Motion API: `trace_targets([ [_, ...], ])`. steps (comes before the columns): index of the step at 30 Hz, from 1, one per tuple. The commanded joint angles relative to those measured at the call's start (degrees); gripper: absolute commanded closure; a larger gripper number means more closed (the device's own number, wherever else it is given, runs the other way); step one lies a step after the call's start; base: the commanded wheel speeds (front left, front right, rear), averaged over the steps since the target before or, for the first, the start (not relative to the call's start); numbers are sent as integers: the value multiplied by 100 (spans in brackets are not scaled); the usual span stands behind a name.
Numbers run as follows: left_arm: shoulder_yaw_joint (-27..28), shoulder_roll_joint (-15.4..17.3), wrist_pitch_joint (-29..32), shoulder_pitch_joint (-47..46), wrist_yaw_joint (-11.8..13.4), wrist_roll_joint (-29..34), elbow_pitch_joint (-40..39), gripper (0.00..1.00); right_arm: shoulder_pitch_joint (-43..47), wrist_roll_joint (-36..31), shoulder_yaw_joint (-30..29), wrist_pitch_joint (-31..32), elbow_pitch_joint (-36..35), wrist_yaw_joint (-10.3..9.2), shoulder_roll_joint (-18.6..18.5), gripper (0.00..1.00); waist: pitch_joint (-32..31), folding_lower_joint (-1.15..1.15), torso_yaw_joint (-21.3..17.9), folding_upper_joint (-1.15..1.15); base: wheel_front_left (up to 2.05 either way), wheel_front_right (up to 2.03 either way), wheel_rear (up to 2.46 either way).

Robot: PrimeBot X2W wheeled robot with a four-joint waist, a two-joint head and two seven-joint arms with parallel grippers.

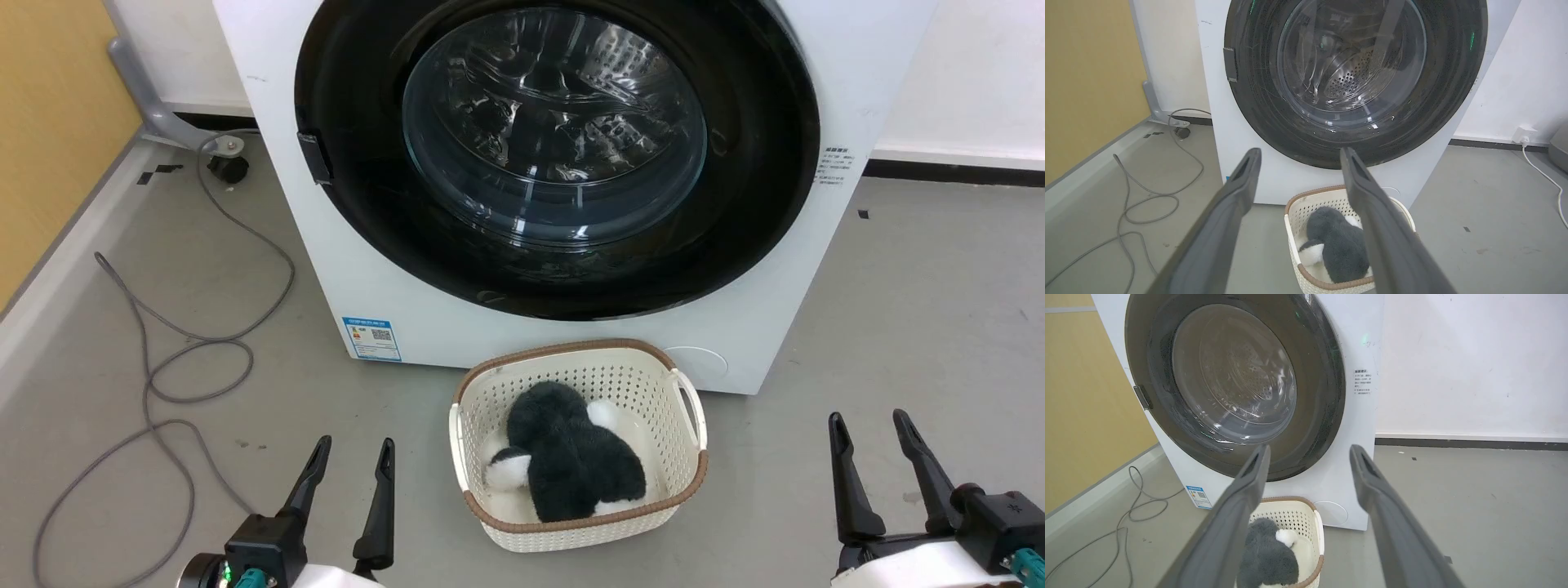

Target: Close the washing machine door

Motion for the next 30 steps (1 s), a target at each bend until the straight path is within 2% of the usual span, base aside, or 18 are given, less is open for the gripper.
trace_targets([
  [1, 5, 4, -25, 44, -33, 39, 3, 0, 95, -37, -9, 0, 14, -4, 36, 0, -3, 1, 2, 0, 0, 0, 0],
  [6, -10, 3, -25, 38, -48, 2, -17, 0, 77, -35, -25, -13, 20, -4, 41, 0, 10, 1, 5, 0, 0, 0, 0],
  [7, -17, 0, 0, 0, -34, -7, -13, 100, 1, 0, -15, -1, 15, 0, 7, 100, 9, 1, 5, 0, 0, 0, 0],
  [30, 41, -1, 235, -38, 32, 118, -134, 100, -46, -126, 46, 196, -50, -1, 12, 100, -14, 1, -70, 0, 0, 0, 0],
])
